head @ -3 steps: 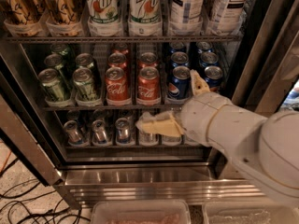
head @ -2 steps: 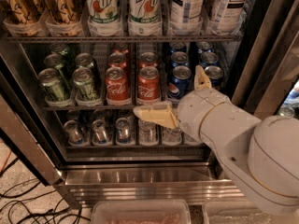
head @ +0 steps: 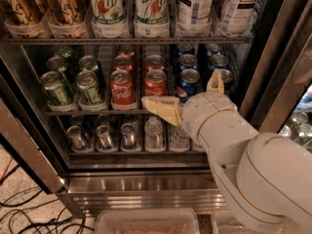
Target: Pick blue plastic bottle from top shelf of fridge
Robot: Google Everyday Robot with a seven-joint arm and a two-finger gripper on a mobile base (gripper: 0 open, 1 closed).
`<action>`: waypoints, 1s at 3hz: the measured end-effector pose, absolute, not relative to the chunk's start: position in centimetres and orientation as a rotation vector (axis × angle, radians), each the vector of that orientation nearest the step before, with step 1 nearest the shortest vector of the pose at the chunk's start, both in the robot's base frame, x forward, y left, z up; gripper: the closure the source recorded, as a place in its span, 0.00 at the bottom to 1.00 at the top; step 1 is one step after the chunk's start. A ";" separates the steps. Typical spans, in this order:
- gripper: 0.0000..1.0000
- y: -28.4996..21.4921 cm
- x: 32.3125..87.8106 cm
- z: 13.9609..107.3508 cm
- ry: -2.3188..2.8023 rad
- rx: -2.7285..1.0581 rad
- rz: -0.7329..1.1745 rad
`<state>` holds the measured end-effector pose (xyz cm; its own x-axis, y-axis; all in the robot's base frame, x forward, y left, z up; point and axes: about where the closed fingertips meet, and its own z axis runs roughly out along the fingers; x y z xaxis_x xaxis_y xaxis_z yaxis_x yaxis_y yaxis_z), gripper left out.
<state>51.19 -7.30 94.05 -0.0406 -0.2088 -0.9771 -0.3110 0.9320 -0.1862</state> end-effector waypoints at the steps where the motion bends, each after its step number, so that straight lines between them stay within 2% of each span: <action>1: 0.00 -7.3 51.2 94.0 1.624 -0.407 0.087; 3: 0.00 -10.6 52.4 94.7 1.575 -0.299 0.003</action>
Offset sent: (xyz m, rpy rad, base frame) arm 0.0158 -0.0362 0.0033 0.0189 -0.0683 -0.1363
